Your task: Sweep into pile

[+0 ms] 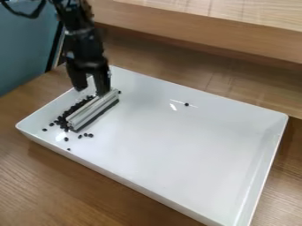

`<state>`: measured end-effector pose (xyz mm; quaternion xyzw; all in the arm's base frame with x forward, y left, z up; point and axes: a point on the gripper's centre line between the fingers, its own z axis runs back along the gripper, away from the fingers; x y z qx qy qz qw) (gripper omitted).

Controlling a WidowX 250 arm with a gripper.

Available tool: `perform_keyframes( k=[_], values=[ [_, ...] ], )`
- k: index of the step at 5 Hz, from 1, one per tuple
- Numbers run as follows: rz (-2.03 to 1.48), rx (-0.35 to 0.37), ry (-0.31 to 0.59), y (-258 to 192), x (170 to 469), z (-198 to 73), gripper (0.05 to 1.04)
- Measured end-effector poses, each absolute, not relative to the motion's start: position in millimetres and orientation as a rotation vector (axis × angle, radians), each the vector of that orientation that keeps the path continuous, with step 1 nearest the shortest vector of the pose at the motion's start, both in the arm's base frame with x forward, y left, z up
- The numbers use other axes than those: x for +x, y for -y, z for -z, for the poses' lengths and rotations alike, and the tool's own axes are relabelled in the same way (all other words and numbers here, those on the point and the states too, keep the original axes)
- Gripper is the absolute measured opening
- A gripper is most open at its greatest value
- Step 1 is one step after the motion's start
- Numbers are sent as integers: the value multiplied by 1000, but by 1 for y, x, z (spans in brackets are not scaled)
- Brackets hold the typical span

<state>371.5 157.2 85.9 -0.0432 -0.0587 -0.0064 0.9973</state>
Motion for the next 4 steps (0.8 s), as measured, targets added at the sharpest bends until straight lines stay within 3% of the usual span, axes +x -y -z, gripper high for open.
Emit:
perform_keyframes(
  k=[2, 4],
  values=[
    [161, -101, 186, -104, 387, -130, 998],
    [410, -122, 177, -2, 377, -139, 998]
  ],
)
